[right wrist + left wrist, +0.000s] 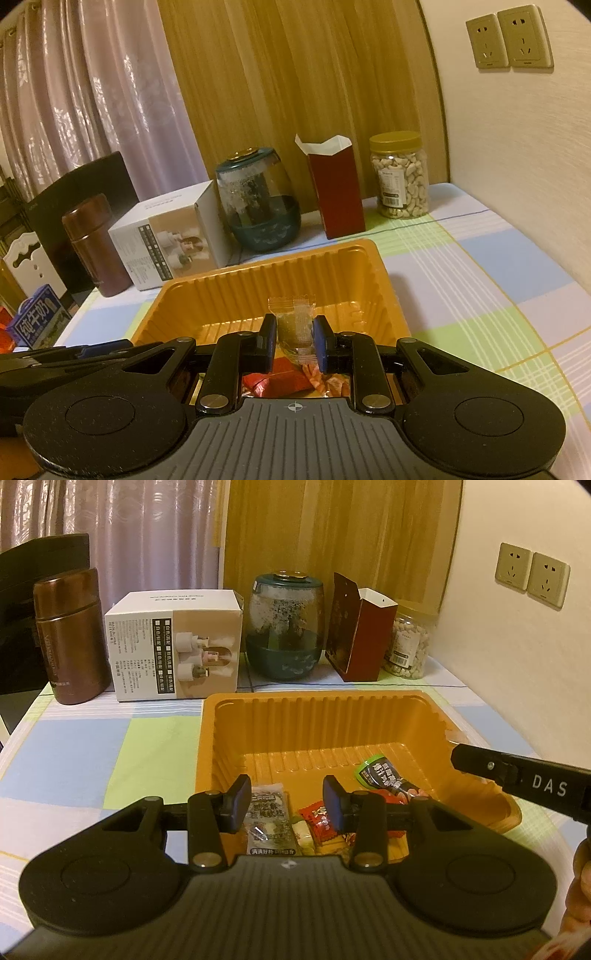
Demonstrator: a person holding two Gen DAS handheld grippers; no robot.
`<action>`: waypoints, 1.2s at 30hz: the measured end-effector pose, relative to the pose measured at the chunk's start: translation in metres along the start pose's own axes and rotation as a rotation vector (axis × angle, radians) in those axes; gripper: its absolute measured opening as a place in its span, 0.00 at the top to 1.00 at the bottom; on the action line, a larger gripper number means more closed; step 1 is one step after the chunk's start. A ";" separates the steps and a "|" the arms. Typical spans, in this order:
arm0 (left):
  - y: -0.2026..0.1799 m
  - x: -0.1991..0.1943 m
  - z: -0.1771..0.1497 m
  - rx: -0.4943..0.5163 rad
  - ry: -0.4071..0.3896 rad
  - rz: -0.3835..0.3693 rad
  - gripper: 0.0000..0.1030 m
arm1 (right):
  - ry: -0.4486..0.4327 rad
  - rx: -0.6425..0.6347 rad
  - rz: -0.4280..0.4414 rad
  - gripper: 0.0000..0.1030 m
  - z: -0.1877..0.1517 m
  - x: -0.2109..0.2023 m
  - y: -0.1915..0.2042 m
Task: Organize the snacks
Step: 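Open both tools to release the snacks into the tray, then withdraw both tools from the tray toward the two red candy packets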
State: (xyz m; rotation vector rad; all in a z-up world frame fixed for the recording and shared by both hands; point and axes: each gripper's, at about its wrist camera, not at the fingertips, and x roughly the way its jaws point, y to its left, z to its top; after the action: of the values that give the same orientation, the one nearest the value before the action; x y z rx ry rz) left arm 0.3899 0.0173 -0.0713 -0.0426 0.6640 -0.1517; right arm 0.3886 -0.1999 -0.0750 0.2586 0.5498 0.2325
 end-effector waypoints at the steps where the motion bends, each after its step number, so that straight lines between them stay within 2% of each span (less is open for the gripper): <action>1: 0.000 0.000 0.000 0.000 0.001 -0.002 0.63 | 0.000 0.001 0.001 0.79 0.000 0.000 0.000; 10: 0.001 0.000 -0.001 0.000 0.004 0.011 0.63 | -0.001 0.007 0.029 0.78 0.000 0.002 0.002; 14: 0.003 -0.001 -0.001 -0.002 0.003 0.016 0.63 | -0.006 0.032 0.019 0.67 0.000 0.001 -0.004; 36: 0.001 -0.019 -0.007 -0.005 -0.011 0.027 0.62 | -0.030 0.024 0.015 0.67 -0.003 -0.015 -0.006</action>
State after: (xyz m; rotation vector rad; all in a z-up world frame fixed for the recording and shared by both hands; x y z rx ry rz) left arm 0.3708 0.0212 -0.0653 -0.0393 0.6539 -0.1233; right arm 0.3754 -0.2092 -0.0716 0.2896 0.5215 0.2366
